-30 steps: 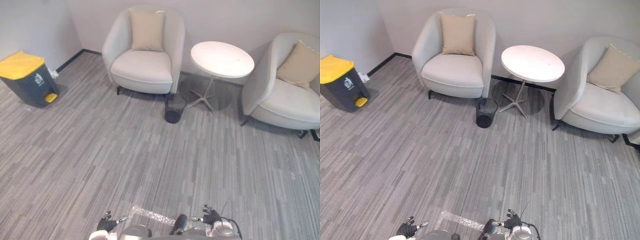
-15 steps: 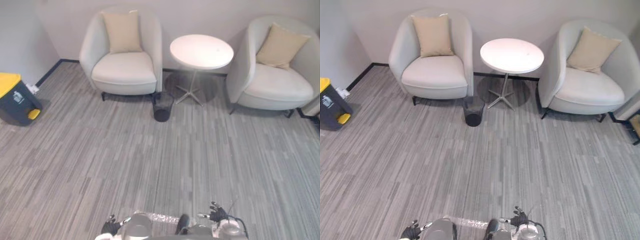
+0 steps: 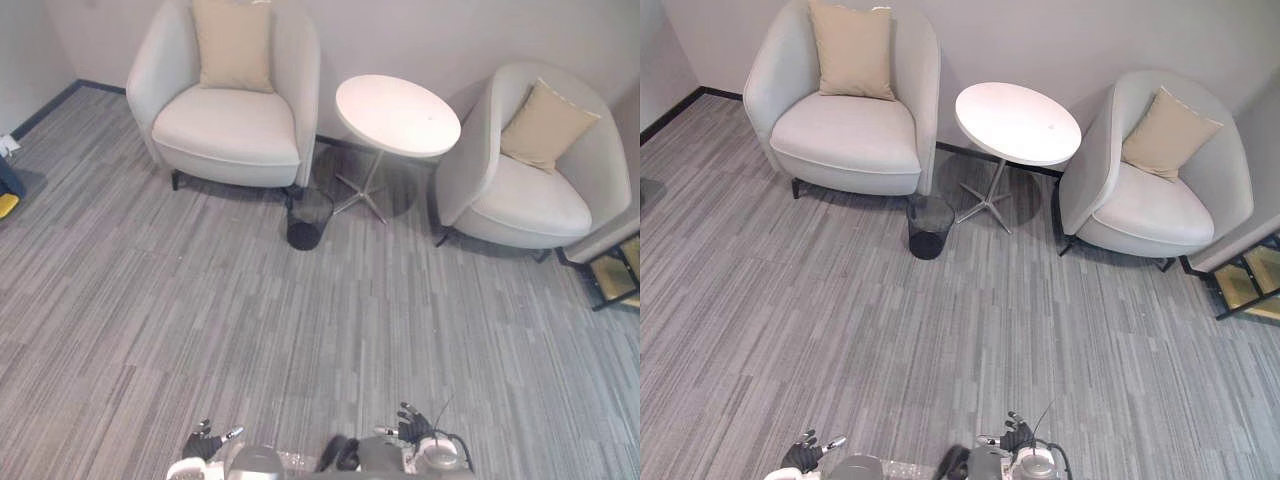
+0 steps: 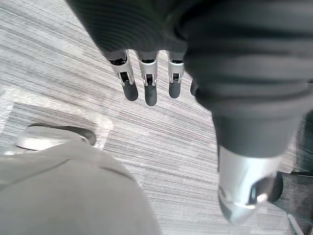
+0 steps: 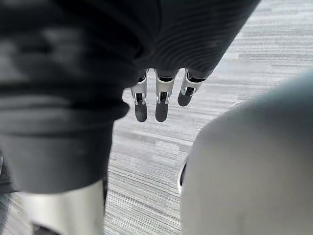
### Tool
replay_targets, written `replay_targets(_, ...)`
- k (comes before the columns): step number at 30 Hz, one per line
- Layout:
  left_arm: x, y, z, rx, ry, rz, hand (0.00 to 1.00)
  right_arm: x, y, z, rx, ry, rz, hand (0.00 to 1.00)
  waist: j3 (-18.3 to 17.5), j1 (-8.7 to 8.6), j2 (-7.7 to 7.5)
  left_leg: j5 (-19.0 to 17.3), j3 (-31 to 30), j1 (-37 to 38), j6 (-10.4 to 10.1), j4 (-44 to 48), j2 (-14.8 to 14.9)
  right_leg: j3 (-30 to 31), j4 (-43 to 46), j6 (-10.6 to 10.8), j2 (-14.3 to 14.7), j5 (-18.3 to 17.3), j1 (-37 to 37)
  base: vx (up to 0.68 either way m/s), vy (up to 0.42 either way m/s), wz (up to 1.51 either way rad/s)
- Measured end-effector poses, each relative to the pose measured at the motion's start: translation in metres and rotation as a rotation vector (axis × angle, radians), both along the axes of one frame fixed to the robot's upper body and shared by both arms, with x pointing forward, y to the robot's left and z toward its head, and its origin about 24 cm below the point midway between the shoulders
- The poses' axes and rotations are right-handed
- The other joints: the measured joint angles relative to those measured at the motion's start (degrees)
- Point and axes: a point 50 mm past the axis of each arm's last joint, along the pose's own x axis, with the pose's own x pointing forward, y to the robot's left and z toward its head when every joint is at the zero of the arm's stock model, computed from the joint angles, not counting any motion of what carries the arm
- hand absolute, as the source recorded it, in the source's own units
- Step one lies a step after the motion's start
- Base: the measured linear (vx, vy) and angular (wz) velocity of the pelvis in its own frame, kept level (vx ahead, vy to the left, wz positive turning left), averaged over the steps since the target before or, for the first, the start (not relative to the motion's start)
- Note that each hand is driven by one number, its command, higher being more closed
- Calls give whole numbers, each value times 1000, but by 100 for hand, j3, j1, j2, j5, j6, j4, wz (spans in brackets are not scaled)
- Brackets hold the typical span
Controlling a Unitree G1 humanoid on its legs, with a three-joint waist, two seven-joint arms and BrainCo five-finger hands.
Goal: Organize the slippers on the shoe rack
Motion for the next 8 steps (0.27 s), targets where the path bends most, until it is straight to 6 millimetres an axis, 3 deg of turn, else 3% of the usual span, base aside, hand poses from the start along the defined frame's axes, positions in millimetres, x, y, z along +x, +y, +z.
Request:
replay_targets(2, 0, -6, -1, -17, 0, 1, 0, 1, -6, 1, -15, -3, 1, 0, -14, -45, 167, 1, -20, 67, -2, -129, 33, -26, -380, 64, 124, 132, 163, 98, 22, -1)
replay_targets(4, 0, -9, -2, -25, 0, 1, 0, -2, -8, 0, -19, 4, -4, 0, -63, -58, 235, 5, -80, 74, -7, -137, 34, -53, -796, 122, 224, 310, 355, 89, 30, 6)
replay_targets(8, -1, -10, -3, -27, 4, 2, 0, -6, -9, -1, -21, 15, -7, 0, -142, -58, 239, 36, -91, 62, -16, -56, -128, -52, -1364, 274, 239, 595, 662, 50, 82, 3)
